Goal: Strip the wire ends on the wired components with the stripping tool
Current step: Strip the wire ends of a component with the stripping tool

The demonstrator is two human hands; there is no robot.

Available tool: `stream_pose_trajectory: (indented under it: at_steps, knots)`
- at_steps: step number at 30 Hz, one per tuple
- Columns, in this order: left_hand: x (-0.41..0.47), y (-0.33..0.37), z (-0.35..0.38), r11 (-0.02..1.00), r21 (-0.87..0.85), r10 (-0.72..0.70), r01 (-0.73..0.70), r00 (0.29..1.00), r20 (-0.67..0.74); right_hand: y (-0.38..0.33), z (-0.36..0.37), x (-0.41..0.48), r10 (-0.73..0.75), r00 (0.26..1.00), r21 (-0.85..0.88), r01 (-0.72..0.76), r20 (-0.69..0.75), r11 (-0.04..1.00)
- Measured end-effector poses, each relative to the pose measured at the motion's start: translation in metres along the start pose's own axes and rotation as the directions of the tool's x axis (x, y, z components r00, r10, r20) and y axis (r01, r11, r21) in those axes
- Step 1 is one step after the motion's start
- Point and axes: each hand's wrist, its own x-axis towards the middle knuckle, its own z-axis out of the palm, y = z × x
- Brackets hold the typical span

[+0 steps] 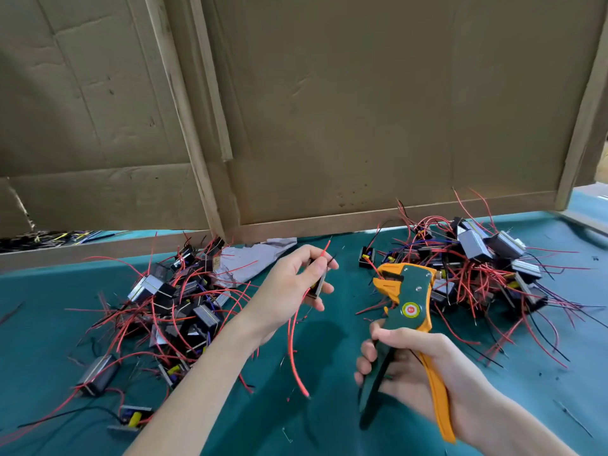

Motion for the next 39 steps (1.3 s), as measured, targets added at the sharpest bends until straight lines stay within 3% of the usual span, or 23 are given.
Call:
stream_pose_trajectory:
  at_steps: [5,16,29,39]
  knots:
    - [-0.001,0.001,-0.001,0.993,0.078,0.087,-0.085,0.996,-0.018,-0.001,-0.002,-0.002,-0.07,0.994,-0.107,0.079,0.082,0.991]
    - [-0.009,0.016,-0.008,0.997,0.015,0.065,-0.07,0.97,0.235,-0.004,0.006,-0.018,-0.007,0.947,-0.266,0.097,0.32,0.959]
    - [-0.014,0.028,-0.028,0.977,0.193,0.016,-0.091,0.934,0.357,-0.002,0.01,-0.027,0.049,0.941,-0.423,0.103,0.334,0.9]
    - [-0.017,0.034,-0.034,0.975,0.216,-0.054,-0.05,0.891,0.452,-0.003,0.004,-0.025,0.087,0.939,-0.519,0.106,0.334,0.848]
